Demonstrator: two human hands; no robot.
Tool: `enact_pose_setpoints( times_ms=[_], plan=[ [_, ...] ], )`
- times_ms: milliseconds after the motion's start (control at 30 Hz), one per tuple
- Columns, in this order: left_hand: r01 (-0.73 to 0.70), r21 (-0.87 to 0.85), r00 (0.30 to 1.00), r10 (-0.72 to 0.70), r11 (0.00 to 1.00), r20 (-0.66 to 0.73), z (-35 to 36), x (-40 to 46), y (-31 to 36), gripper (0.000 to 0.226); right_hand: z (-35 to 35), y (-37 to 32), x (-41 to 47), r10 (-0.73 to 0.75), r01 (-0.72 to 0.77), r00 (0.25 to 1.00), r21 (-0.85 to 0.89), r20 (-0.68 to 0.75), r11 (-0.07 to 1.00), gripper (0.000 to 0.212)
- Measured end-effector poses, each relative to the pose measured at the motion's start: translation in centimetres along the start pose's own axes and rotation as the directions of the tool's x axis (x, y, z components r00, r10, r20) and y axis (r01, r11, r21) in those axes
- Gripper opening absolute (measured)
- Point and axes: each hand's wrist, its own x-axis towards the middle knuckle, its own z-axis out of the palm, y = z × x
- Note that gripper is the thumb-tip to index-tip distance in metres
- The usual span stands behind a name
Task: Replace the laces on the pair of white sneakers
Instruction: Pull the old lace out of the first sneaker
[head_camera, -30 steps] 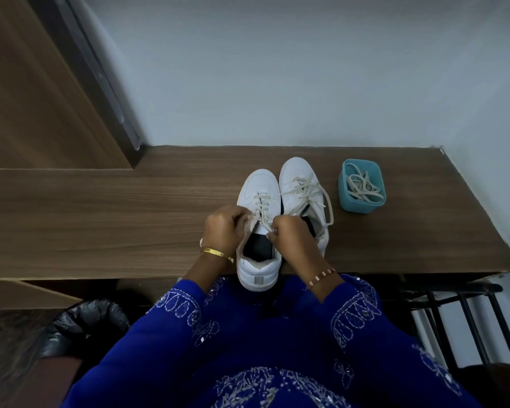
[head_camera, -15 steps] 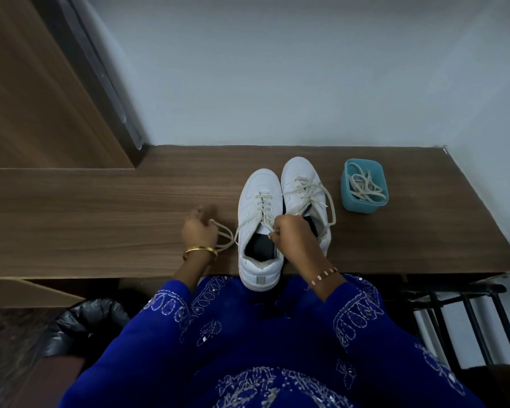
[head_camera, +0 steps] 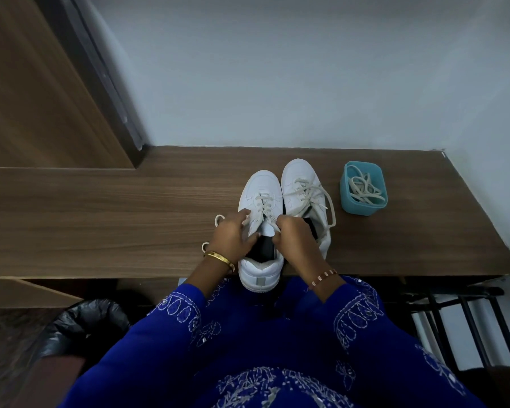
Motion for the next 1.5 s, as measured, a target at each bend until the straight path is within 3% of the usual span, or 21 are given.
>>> enact_pose_setpoints(
  times_ms=[333,500,633,767,867,967,1233,1300,1367,1433,1500],
  plan=[
    [0.052,-0.059,0.994,-0.058,0.997,-0.094,-1.3,0.3,-1.1,0.047,-1.0,-0.1,-0.6,0.082,-0.056,0.991,0.221,-0.109,0.974,0.041],
    [0.0,-0.016,0.997,0.002,1.0,0.075,-1.0,-0.1,-1.4,0.055,-0.5,0.7,-1.3,0.04,-0.036,0.999,0.253,-0.012,0.967,0.005],
    [-0.06,0.06,0.983,0.049,0.996,0.177,-1.0,0.3,-1.1,0.066,-1.3,1.1,-1.0,0.033,-0.054,0.997,0.359,0.065,0.932,0.005],
    [-0.077,0.052,0.985,0.068,0.996,0.158,-1.2,0.7,-0.1,0.05,-2.7,0.4,1.1,0.02,-0.021,1.0,0.275,0.007,0.961,0.03],
    [-0.056,-0.009,0.992,0.057,0.998,0.116,-1.4,1.5,0.7,0.046,-2.2,-0.1,2.6,0.004,0.001,1.0,0.251,-0.022,0.968,0.018],
    [-0.017,0.064,0.997,0.011,0.998,0.08,-1.4,2.7,0.9,0.026,-0.9,-0.4,3.2,0.018,-0.021,1.0,0.252,0.015,0.967,0.025],
    [0.01,0.134,1.0,-0.011,0.991,0.004,-0.9,2.9,0.1,0.016,0.2,-0.3,2.8,-0.042,0.055,0.998,0.244,-0.055,0.968,0.011],
    [0.042,0.085,0.999,-0.042,0.995,-0.012,-0.6,3.0,-0.4,0.013,0.2,-0.2,2.8,0.011,0.013,0.997,0.295,-0.081,0.955,0.007],
    [0.143,-0.094,0.989,-0.145,0.985,-0.013,-0.2,3.0,-0.8,0.007,0.3,-0.2,2.8,0.102,-0.054,0.989,0.377,-0.109,0.924,0.019],
    [0.252,-0.364,0.964,-0.266,0.896,0.012,0.1,2.7,-0.9,0.019,0.3,-0.3,2.9,0.158,-0.098,0.981,0.413,-0.116,0.906,0.031],
    [0.298,-0.487,0.948,-0.316,0.821,0.046,0.2,2.5,-1.0,0.031,0.1,-0.4,3.0,0.134,-0.079,0.985,0.412,-0.107,0.908,0.021]
  ],
)
